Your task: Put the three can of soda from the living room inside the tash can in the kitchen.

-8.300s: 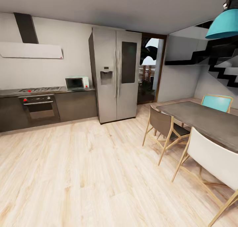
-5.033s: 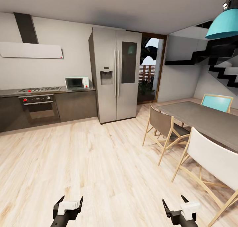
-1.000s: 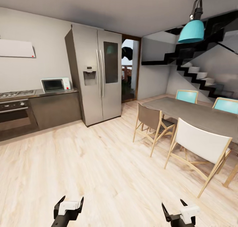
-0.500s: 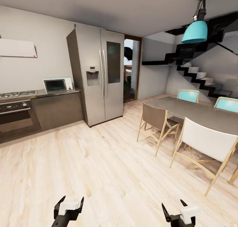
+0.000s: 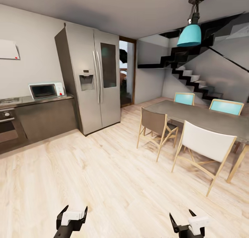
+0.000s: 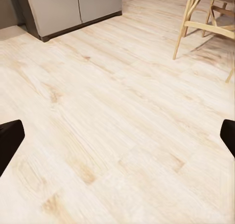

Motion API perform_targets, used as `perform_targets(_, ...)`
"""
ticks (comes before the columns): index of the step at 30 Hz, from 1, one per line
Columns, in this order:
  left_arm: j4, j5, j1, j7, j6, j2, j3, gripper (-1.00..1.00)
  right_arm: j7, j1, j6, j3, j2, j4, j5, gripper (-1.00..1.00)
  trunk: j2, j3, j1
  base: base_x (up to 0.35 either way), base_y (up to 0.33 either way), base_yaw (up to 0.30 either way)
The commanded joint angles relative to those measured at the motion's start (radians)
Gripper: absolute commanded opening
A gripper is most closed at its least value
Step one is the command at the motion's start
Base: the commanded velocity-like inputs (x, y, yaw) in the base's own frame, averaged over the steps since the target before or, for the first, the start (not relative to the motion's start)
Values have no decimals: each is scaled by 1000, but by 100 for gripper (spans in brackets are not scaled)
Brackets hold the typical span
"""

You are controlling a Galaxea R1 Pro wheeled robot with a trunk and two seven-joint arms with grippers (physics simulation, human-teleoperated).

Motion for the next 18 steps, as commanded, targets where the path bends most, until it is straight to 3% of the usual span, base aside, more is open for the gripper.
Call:
perform_targets(1, 0, 0, 0, 0, 0, 0, 0, 100, 0, 0, 2, 0, 0, 0, -4, 100, 0, 0, 0, 8, 14, -251)
perform_targets(3, 0, 0, 0, 0, 0, 0, 0, 100, -1, -1, 3, 0, 0, 0, -25, 100, 0, 0, 0, 5, 9, -251)
perform_targets(4, 0, -1, 0, 0, 0, 0, 0, 100, -1, -2, 5, 0, 0, 0, -56, 100, 0, 1, 0, 2, 4, -252)
perform_targets(8, 0, -1, 0, 0, 0, 0, 0, 100, -3, -5, 29, -1, 0, -1, -93, 100, 0, 2, 0, 1, 2, -252)
perform_targets(12, 0, 0, 0, 0, 0, 0, 0, 100, -2, -7, 102, -4, 0, -10, -102, 100, 0, 4, 0, 0, 1, -249)
perform_targets(18, 0, 0, 1, 0, 0, 0, 0, 100, -2, -9, 134, -5, 0, -15, -106, 100, 0, 6, 0, 0, 0, -130)
